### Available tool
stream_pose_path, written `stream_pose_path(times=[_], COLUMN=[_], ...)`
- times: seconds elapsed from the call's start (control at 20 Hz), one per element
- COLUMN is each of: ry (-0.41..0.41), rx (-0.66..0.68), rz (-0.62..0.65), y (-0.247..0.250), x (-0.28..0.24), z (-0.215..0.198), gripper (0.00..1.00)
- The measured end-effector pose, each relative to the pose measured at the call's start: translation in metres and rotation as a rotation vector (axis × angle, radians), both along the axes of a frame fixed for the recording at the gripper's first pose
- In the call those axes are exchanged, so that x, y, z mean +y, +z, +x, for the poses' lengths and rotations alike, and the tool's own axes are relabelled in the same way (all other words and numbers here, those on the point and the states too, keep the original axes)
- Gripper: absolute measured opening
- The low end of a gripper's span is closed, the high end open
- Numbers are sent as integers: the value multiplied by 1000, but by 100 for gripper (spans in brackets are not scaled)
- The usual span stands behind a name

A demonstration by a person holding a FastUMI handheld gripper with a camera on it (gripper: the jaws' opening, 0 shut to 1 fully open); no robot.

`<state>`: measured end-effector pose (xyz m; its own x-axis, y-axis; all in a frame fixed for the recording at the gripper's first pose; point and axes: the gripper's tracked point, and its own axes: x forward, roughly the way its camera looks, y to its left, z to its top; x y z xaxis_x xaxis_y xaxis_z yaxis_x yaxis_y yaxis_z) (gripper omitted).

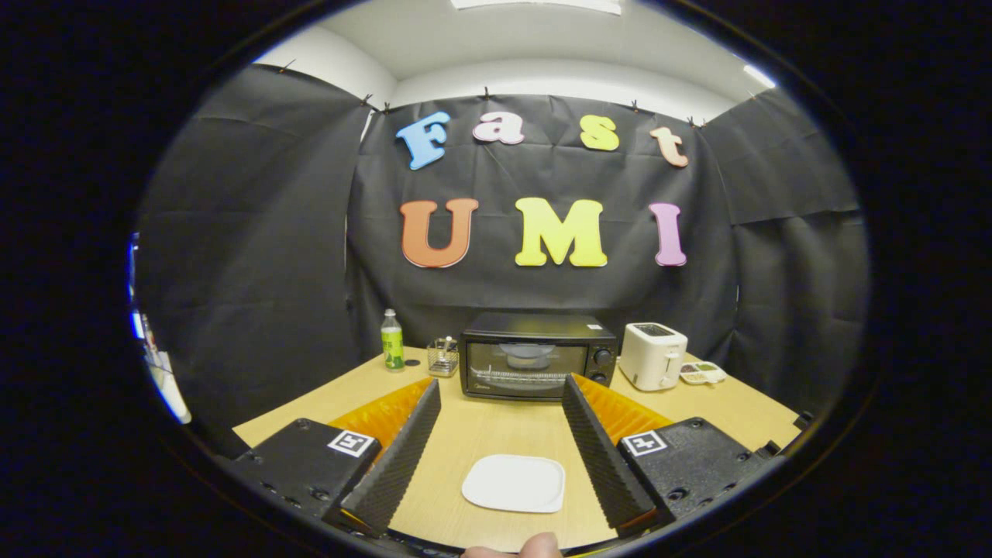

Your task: Open the toaster oven, put the food inside, and close the toaster oven door.

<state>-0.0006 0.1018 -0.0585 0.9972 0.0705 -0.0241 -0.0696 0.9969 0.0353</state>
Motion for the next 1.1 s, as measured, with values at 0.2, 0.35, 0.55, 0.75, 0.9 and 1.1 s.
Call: stream_pose_path(times=[0.2, 0.35, 0.55, 0.75, 0.9, 1.1], ry=[-11, -19, -3, -21, -30, -28], rx=[-33, -76, -85, -72, -77, -84], rz=[32, 24, 4, 9, 20, 15], y=[13, 28, 33, 28, 31, 34], x=[-2, -2, 8, 2, 0, 2], z=[-6, -12, -18, -18, -19, -24], gripper=[100, 100, 100, 100, 100, 100])
